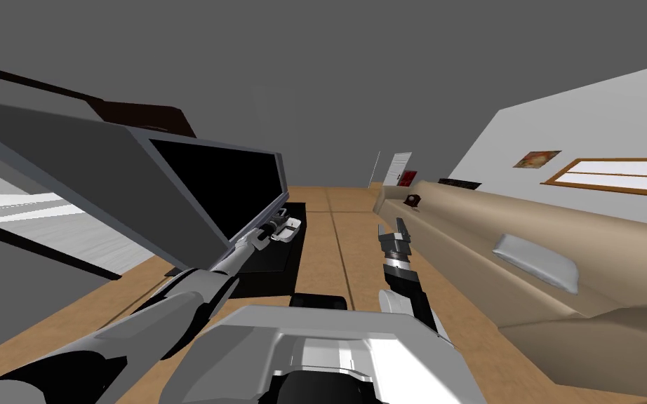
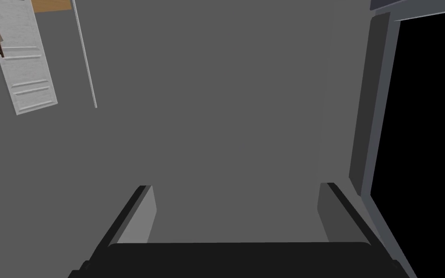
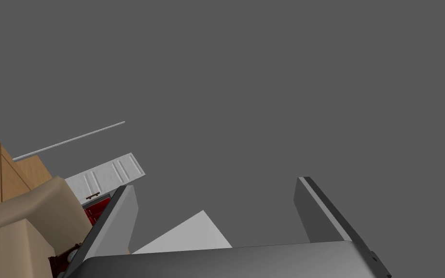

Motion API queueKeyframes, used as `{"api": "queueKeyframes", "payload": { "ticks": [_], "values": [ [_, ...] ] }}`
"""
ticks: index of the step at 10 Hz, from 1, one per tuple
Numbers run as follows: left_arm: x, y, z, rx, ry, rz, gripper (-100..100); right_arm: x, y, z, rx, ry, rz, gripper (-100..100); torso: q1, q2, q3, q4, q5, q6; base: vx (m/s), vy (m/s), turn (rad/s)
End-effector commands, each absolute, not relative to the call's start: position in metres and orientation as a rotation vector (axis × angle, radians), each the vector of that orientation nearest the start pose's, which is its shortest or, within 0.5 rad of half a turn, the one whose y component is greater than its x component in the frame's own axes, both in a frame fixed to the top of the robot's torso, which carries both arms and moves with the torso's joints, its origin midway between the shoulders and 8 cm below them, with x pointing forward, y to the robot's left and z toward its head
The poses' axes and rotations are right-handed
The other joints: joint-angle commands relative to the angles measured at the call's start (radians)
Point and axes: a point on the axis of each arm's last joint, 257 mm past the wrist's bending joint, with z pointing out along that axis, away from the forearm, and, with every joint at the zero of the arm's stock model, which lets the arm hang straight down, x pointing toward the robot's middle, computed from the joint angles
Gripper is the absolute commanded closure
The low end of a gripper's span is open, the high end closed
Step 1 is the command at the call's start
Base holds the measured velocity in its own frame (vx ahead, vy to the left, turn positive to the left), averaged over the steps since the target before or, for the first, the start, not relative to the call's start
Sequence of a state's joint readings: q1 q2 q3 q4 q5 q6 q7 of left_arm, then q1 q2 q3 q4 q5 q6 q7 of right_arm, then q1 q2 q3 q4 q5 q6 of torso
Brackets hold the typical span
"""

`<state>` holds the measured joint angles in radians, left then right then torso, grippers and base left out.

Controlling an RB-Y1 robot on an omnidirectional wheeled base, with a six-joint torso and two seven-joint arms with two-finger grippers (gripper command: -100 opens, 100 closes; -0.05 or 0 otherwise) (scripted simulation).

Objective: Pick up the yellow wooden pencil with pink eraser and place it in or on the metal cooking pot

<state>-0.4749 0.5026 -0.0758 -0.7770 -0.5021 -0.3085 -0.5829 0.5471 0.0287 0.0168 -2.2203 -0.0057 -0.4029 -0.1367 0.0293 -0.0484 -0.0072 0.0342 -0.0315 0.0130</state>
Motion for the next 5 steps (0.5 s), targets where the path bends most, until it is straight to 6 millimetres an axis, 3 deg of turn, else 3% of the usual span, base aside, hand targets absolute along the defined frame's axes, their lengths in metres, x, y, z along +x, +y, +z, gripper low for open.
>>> {"api": "queueKeyframes", "payload": {
  "ticks": [1, 5],
  "values": [
    [0.6392, 0.366, -0.2474, 0.088, 1.686, -0.072, 0, 0.364, -0.2879, -0.0387, 0.908, 0.669, 1.377, 0, 0.0, 0.0, 0.0, 0.0, 0.0, 0.0, 0.0, 0.0, 0.0],
    [0.6393, 0.3659, -0.2473, 0.088, 1.686, -0.072, 0, 0.364, -0.2879, -0.0387, 0.908, 0.669, 1.377, 0, 0.001, -0.001, -0.001, 0.0, 0.0, 0.0, 0.0, 0.0, 0.0]
  ]
}}
